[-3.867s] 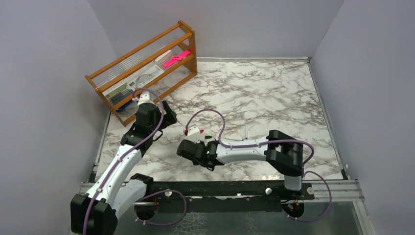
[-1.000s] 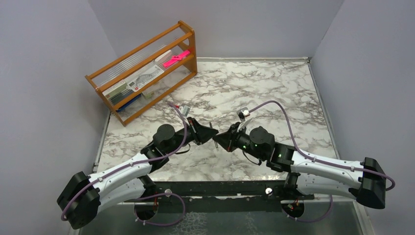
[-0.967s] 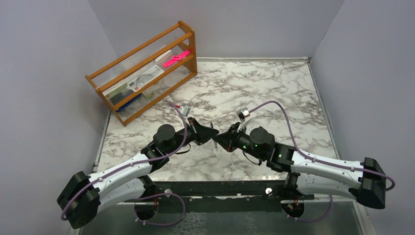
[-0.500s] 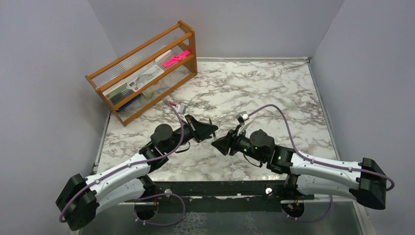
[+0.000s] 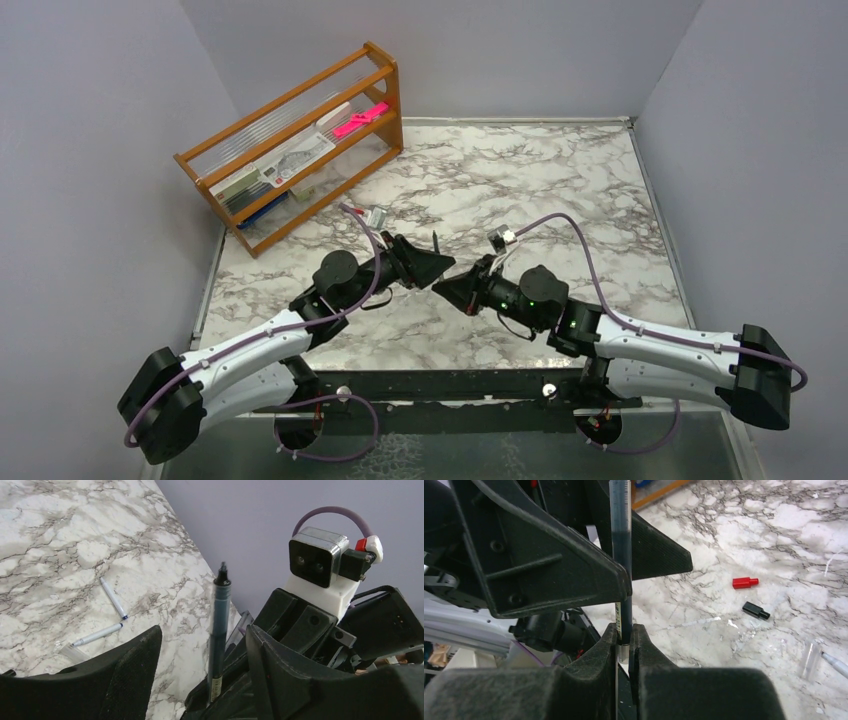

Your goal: Insert the pens into the pen caps

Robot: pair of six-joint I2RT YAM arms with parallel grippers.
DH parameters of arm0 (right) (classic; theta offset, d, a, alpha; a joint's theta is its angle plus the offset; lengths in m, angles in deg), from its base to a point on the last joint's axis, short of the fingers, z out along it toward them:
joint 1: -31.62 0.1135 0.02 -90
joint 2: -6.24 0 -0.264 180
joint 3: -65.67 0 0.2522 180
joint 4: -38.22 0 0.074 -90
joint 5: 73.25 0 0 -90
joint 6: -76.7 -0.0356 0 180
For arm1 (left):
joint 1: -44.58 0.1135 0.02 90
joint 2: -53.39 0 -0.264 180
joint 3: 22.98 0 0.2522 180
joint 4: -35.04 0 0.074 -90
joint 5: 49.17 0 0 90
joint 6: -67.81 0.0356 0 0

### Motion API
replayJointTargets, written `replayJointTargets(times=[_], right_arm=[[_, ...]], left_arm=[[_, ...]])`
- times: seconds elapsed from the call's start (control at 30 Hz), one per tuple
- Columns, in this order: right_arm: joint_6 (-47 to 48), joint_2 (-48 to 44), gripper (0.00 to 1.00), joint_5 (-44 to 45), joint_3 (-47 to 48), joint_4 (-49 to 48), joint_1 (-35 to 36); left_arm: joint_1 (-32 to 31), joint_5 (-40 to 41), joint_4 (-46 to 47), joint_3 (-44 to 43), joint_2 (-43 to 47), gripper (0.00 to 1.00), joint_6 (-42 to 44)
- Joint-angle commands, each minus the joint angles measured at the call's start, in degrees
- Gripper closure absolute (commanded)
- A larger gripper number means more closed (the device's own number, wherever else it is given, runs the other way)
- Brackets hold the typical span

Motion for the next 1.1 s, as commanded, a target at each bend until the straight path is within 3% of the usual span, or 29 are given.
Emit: replayJointTargets(times=[0.0,0.17,0.3,0.43,0.5,0.63,0.67,0.73,0.8,0.93,1.07], right_arm=[[-1.65,0.36,0.99,-0.94,-0.53,-7.49,-0.05],[-2.02,3.66,0.99,-2.45,0.95,-8.43,-0.06],[-2.80,5.41,0.99,-3.43,0.93,-9.92,-0.02],[-3.56,5.77,0.99,-3.71,0.72,-10.44,-0.05],[-3.80,5.30,0.99,-3.64,0.35,-10.86,0.00],[-4.11,4.38,0.99,-3.03,-0.10,-12.17,-0.04],[-4.20,4.32,0.99,-2.89,-0.01,-12.30,-0.04],[-4.17,4.33,0.99,-2.53,0.41,-12.38,0.00],[-4.02,4.44,0.99,-2.12,0.93,-12.30,-0.06],[-3.79,4.27,0.99,-1.10,1.52,-11.90,0.01],[-4.25,4.00,0.99,-0.48,1.33,-11.52,-0.06]], left_arm=[[-0.43,2.23,2.95,1.33,2.30,0.38,-0.16],[-0.48,2.32,3.07,1.48,2.50,0.45,-0.78],[-0.73,2.88,3.19,1.14,2.15,0.56,-1.21],[-0.83,2.37,3.21,0.88,1.94,0.92,-0.93],[-0.92,1.97,3.22,0.95,1.68,1.00,-1.00],[-1.01,2.18,3.41,1.45,1.33,1.00,-1.24],[-1.01,2.25,3.42,1.60,1.29,0.96,-1.24],[-1.14,2.25,3.46,1.68,1.19,0.67,-1.40],[-1.24,2.12,3.52,1.58,1.19,0.55,-1.17],[-1.32,2.73,3.60,2.07,1.92,0.56,-1.06],[-1.35,3.80,3.60,2.68,2.63,0.79,-1.23]])
